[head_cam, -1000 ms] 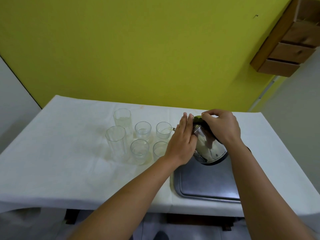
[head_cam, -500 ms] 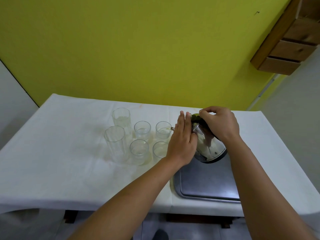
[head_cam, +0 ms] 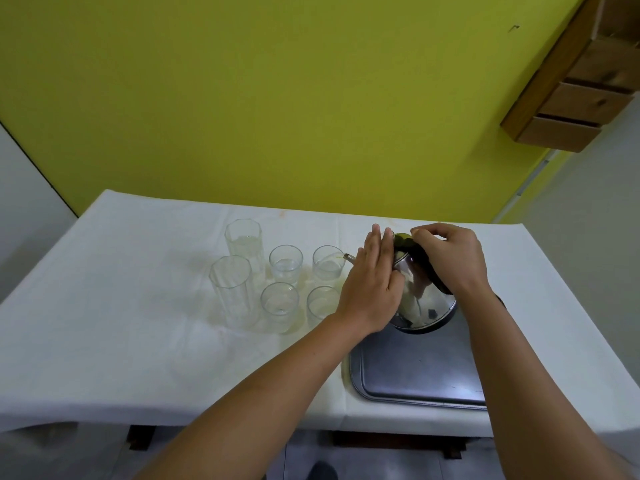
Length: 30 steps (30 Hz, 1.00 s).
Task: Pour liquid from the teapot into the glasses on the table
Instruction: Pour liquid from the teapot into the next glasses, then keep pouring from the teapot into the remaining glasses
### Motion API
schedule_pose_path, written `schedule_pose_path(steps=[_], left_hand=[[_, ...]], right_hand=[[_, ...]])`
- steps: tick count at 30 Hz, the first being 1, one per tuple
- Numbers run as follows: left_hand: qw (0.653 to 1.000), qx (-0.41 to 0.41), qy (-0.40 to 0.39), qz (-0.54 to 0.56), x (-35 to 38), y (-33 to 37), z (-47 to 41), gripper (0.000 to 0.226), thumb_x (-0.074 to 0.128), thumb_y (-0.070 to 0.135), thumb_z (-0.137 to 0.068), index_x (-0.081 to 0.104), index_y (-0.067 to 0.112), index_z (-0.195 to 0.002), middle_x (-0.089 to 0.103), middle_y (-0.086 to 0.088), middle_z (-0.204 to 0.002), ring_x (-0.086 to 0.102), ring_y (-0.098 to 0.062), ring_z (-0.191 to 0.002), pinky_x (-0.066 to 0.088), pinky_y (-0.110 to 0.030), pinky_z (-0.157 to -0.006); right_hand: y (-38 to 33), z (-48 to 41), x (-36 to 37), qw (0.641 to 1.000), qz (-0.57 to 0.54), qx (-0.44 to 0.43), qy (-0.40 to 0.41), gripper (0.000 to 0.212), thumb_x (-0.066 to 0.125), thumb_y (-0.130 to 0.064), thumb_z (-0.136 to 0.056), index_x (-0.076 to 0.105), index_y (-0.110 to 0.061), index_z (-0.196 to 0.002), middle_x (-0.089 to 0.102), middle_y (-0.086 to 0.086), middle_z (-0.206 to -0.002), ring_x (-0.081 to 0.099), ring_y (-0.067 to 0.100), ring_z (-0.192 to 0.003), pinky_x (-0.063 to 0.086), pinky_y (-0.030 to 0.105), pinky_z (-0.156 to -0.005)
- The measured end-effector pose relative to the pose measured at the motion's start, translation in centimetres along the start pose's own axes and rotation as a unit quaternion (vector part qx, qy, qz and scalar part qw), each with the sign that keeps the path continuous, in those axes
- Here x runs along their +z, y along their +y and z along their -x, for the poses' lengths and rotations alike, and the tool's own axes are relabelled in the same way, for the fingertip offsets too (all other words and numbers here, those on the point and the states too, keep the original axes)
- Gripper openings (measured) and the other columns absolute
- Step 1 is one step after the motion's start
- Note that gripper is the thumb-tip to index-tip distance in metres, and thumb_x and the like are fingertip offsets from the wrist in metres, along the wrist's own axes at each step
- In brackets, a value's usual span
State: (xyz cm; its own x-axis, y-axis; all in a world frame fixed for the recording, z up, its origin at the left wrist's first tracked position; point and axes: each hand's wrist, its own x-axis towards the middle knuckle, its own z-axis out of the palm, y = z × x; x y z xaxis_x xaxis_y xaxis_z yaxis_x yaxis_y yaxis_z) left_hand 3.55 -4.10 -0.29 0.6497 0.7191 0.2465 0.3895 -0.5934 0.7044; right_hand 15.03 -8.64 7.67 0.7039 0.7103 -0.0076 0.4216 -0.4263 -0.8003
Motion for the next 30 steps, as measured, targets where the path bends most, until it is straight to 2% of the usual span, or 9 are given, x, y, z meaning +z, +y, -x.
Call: schedule_pose_path(steps=[4,7,9,12,14,19,23,26,30], left_hand=[[1.000,0.012,-0.017,-0.019,0.0,0.4,-0.1,0.076,0.003,0.040,-0.080,0.001,0.009,-0.149,-0.005,-0.014,-0.159,-0.005,-0.024,-0.147,0.004,-0.041,-0.121],[0.999,0.031,-0.023,-0.037,-0.4,1.2,-0.1,0.076,0.003,0.039,-0.080,0.004,0.008,-0.149,-0.003,-0.014,-0.159,-0.002,-0.025,-0.148,0.003,-0.039,-0.120],[0.998,0.043,-0.023,-0.050,-0.6,1.5,0.0,0.075,0.005,0.038,-0.081,0.007,0.006,-0.149,-0.001,-0.015,-0.159,0.000,-0.026,-0.147,0.003,-0.040,-0.120],[0.996,0.054,-0.022,-0.068,-0.9,1.6,0.0,0.073,0.007,0.036,-0.082,0.007,0.006,-0.149,-0.001,-0.014,-0.160,0.001,-0.027,-0.147,0.005,-0.041,-0.120],[0.995,0.061,-0.017,-0.078,-1.2,1.8,0.0,0.072,0.010,0.034,-0.083,0.008,0.006,-0.149,0.000,-0.014,-0.160,0.001,-0.027,-0.147,0.006,-0.041,-0.120],[0.993,0.063,0.022,-0.097,-2.3,2.5,0.4,0.069,0.012,0.029,-0.084,0.011,0.005,-0.149,0.004,-0.017,-0.159,0.004,-0.029,-0.147,0.008,-0.043,-0.120],[0.991,0.047,0.068,-0.103,-3.5,3.5,1.1,0.068,0.013,0.030,-0.085,0.014,0.004,-0.148,0.005,-0.019,-0.158,0.005,-0.030,-0.147,0.006,-0.040,-0.118],[0.988,0.032,0.101,-0.115,-4.7,3.9,1.7,0.069,0.013,0.030,-0.085,0.014,0.003,-0.148,0.004,-0.020,-0.158,0.004,-0.031,-0.147,0.005,-0.039,-0.118],[0.983,0.001,0.137,-0.123,-6.4,4.1,2.9,0.070,0.012,0.030,-0.083,0.016,0.002,-0.148,0.005,-0.022,-0.157,0.005,-0.031,-0.147,0.007,-0.040,-0.118]], right_hand=[[0.8,0.4,-0.3,0.998,-0.066,0.018,0.004,0.017,0.061,-0.040,-0.074,0.075,-0.033,-0.076,0.076,-0.013,-0.091,0.069,0.017,-0.089,0.055,0.040,-0.086],[1.8,0.4,-0.5,0.988,-0.147,0.045,0.011,0.020,0.064,-0.039,-0.069,0.079,-0.027,-0.077,0.078,-0.005,-0.088,0.071,0.020,-0.086,0.058,0.043,-0.088],[2.2,0.7,-0.6,0.981,-0.186,0.056,0.016,0.016,0.066,-0.030,-0.075,0.079,-0.023,-0.077,0.077,0.000,-0.086,0.070,0.020,-0.080,0.059,0.038,-0.080],[2.2,1.1,-0.5,0.972,-0.228,0.051,0.020,0.016,0.061,-0.011,-0.089,0.077,-0.013,-0.086,0.073,0.003,-0.080,0.066,0.011,-0.065,0.054,0.019,-0.058],[2.0,1.3,-0.5,0.968,-0.247,0.046,0.024,0.017,0.060,-0.007,-0.090,0.076,-0.008,-0.089,0.070,0.005,-0.075,0.063,0.007,-0.055,0.051,0.015,-0.051],[1.0,1.8,-0.4,0.959,-0.281,0.036,0.018,0.017,0.059,-0.006,-0.091,0.076,-0.009,-0.088,0.068,0.003,-0.070,0.062,0.004,-0.050,0.051,0.016,-0.050],[-0.8,2.6,-0.4,0.951,-0.308,0.024,-0.001,0.016,0.060,-0.004,-0.091,0.076,-0.006,-0.088,0.068,0.007,-0.074,0.062,0.010,-0.058,0.052,0.017,-0.050],[-2.4,3.3,-0.1,0.940,-0.340,0.018,-0.029,0.015,0.059,-0.002,-0.092,0.074,0.001,-0.092,0.064,0.013,-0.074,0.060,0.006,-0.049,0.050,0.017,-0.047],[-4.2,4.3,0.8,0.935,-0.349,-0.001,-0.068,0.014,0.060,-0.002,-0.092,0.073,-0.002,-0.086,0.065,0.010,-0.072,0.062,0.006,-0.049,0.051,0.017,-0.048]])
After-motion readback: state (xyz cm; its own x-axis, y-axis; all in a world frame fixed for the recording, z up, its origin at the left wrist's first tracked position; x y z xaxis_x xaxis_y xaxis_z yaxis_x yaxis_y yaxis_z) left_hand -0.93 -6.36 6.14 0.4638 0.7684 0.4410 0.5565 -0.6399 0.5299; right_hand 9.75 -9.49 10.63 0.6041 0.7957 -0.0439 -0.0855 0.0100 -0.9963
